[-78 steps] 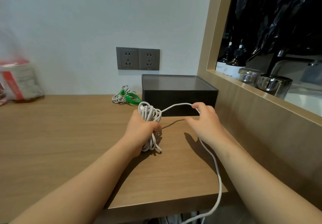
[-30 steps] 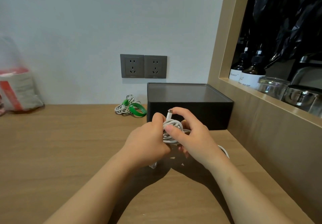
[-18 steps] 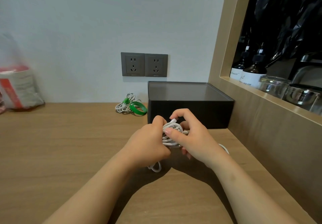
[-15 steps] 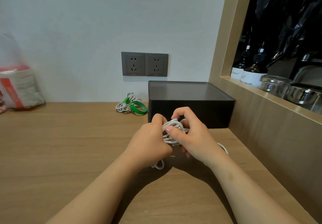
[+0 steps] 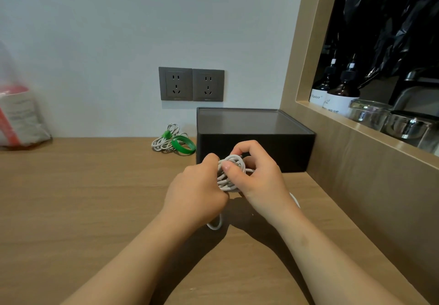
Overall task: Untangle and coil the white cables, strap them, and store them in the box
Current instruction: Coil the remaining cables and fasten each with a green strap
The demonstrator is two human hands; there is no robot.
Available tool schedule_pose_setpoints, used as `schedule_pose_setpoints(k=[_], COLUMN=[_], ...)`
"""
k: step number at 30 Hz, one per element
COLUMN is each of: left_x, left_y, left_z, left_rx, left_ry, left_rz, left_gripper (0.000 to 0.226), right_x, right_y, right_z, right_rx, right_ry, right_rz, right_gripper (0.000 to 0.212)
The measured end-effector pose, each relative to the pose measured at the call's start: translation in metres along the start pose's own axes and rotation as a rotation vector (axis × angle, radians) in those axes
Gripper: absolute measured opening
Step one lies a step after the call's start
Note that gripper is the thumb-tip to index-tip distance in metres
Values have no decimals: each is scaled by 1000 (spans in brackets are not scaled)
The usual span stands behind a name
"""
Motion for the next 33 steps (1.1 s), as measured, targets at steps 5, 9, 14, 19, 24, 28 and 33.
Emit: schedule_pose_setpoints(k=[5, 9, 14, 19, 24, 28, 33], left_x=[-3, 4, 5, -2, -8, -7, -6], left_y=[-19, -35, -46, -33, -26, -28, -18], left_z=[8, 15, 19, 13, 11, 13, 13], left_rx=[346, 606, 719, 585, 573, 587, 453], left_ry=[-28, 73, 124, -20, -61, -15, 65], left_rz=[-655, -1068, -1237, -1142, -1186, -1236, -1222], left_gripper=[30, 28, 20, 17, 11, 11, 13], right_x=[7, 17, 22, 19, 9, 1, -8], right_y=[1, 13, 18, 12, 8, 7, 6], right_z=[8, 12, 14, 15, 8, 5, 1], right_rx=[-149, -173, -173, -142, -86, -7, 72], right_ry=[-42, -135, -88, 231, 176, 27, 61], right_rz=[150, -136, -200, -16, 20, -62, -235], right_gripper=[20, 7, 11, 13, 19, 28, 19])
Point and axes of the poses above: each hand's wrist, its own z-axis towards the middle knuckle, its own x-axis out of the back of the hand, y = z × x, the point moved 2 cm from there along z, towards the middle knuckle, and after that the axes turned 11 degrees about y, right-handed, at the moved point
